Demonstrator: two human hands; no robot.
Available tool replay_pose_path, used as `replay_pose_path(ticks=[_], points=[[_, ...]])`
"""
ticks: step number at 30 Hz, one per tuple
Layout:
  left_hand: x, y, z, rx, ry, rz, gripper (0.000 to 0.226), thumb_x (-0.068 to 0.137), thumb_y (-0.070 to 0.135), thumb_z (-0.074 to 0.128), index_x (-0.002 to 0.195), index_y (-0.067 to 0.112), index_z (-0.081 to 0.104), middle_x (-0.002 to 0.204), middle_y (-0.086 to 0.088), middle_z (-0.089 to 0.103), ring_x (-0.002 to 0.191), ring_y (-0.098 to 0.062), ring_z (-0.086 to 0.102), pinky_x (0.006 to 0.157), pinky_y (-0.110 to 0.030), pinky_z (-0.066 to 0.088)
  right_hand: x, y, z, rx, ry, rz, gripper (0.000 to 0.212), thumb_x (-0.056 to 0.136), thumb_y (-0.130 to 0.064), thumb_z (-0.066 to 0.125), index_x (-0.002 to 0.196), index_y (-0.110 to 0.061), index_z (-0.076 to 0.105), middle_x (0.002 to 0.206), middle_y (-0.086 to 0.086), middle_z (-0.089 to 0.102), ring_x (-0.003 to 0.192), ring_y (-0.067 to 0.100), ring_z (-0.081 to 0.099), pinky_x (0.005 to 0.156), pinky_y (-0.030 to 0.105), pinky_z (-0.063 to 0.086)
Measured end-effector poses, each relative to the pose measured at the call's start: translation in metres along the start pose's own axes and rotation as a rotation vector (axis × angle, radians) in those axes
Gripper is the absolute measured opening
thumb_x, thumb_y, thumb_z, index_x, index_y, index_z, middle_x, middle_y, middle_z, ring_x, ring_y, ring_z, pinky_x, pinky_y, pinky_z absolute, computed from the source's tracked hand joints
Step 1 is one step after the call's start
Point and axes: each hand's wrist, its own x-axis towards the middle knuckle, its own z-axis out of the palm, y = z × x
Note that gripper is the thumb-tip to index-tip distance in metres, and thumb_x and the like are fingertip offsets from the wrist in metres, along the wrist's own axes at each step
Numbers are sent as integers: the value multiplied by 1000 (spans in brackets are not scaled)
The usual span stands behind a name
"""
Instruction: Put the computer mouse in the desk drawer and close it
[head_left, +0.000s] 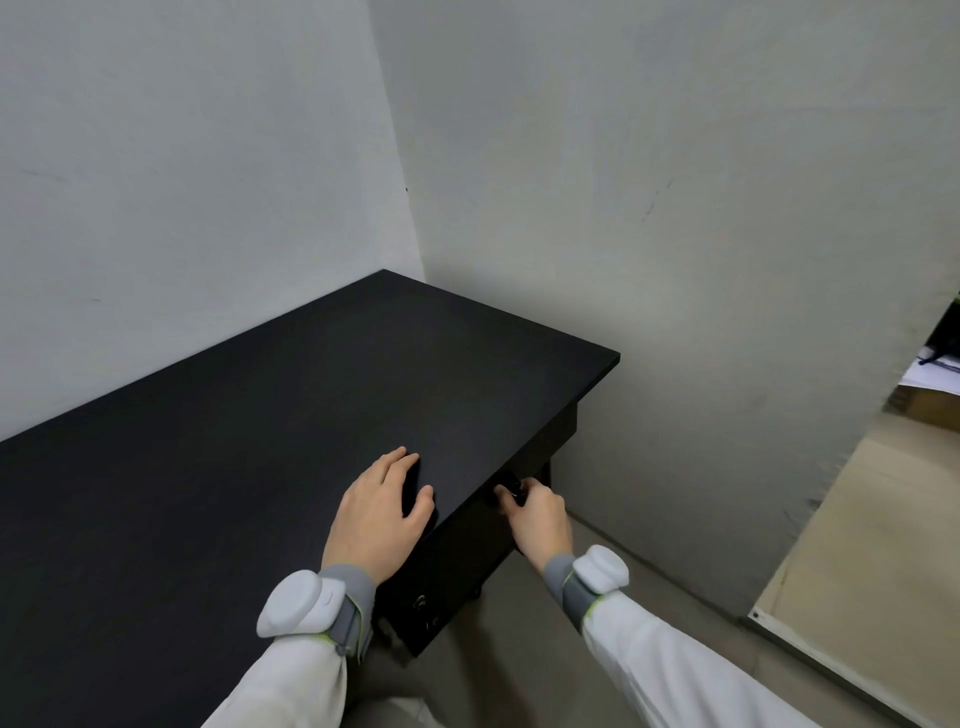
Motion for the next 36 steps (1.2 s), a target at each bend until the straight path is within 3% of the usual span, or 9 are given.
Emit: replay_pose_path(ticks=[5,11,20,25,31,36], points=[[0,-1,1,2,-1,-1,50,93,38,43,140,22,38,151,7,33,140,-13,28,115,-33,22,3,-5,6,2,0,6,37,89,-39,53,112,-11,62,103,15,69,100,37,62,73,35,45],[0,-1,0,1,-4,0,50,93,38,42,140,23,37,151,8,32,140,-12,27,115,-31,22,11,-17,12,-61,-35,30,25,87,-24,52,102,-5,59,104,19,67,98,40,61,78,41,51],[0,-2,-1,-15,-4,-2,49,93,38,42,140,24,37,152,9,31,140,-12,27,116,-32,23,22,-24,20,-123,-51,105,28,86,-7,44,109,0,57,117,23,62,108,43,57,84,40,46],[0,-2,-2,-19,2,1,50,93,39,42,140,24,37,152,9,31,140,-11,27,116,-31,23,25,-23,22,-144,-77,97,26,87,-8,45,107,-1,59,114,21,63,104,42,59,86,43,50],[0,-3,-2,-21,-8,2,50,93,40,42,140,25,36,152,10,31,140,-11,26,116,-31,22,22,-13,15,-118,-170,58,49,85,-21,52,132,-10,41,121,19,62,110,42,57,91,44,49],[-2,-2,-3,-46,17,-1,49,93,38,44,140,23,38,151,9,32,140,-13,28,116,-32,24,4,5,1,-174,-93,-57,42,86,-40,57,118,-16,47,113,8,64,111,32,54,91,42,44]])
